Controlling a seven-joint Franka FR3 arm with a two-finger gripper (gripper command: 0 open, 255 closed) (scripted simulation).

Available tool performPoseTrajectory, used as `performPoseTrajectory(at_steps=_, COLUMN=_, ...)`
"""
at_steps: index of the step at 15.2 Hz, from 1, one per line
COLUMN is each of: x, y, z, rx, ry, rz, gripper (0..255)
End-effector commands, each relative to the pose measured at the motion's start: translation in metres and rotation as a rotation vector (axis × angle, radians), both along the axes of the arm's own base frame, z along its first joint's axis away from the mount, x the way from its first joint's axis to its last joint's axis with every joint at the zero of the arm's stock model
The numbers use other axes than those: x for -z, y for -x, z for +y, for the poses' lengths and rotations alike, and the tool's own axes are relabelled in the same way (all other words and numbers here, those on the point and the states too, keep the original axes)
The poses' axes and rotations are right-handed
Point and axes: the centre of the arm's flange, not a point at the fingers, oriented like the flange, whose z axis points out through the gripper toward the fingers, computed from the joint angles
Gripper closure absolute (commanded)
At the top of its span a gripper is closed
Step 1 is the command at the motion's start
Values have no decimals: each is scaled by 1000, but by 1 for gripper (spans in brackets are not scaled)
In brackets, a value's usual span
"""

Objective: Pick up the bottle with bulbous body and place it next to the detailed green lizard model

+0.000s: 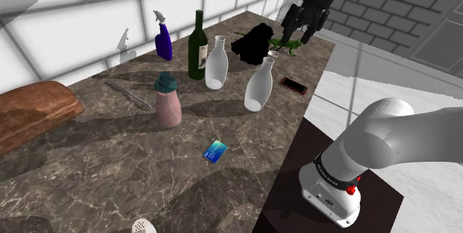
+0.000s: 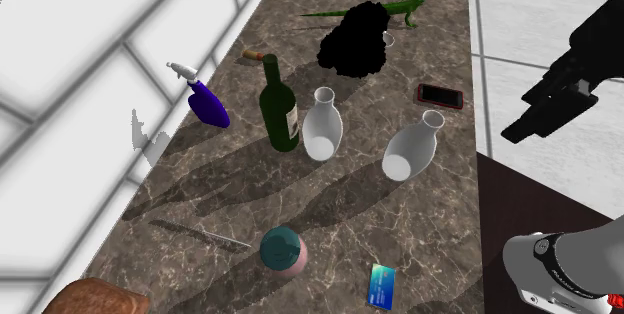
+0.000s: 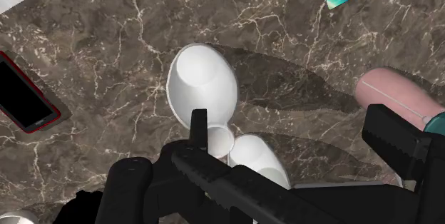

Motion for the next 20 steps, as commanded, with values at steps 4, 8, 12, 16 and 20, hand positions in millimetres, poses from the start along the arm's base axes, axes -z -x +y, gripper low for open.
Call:
performPoseTrajectory(at_steps=4, x=14, y=-37, z=6, rx=-7, ry=12, rz=0, gripper=0)
performPoseTrajectory(at_steps=8, x=32, y=-86, z=13, rx=-17, ry=29, rz=0, gripper=0)
performPoseTrajectory(at_steps=12, x=50, y=-136, z=21, rx=-27, ry=45, rz=0, gripper=0)
performPoseTrajectory(at_steps=16, x=69, y=-185, z=29, rx=-37, ry=62, rz=0, gripper=0)
performPoseTrajectory(at_steps=20, x=87, y=-234, z=38, rx=-47, ry=78, rz=0, gripper=0)
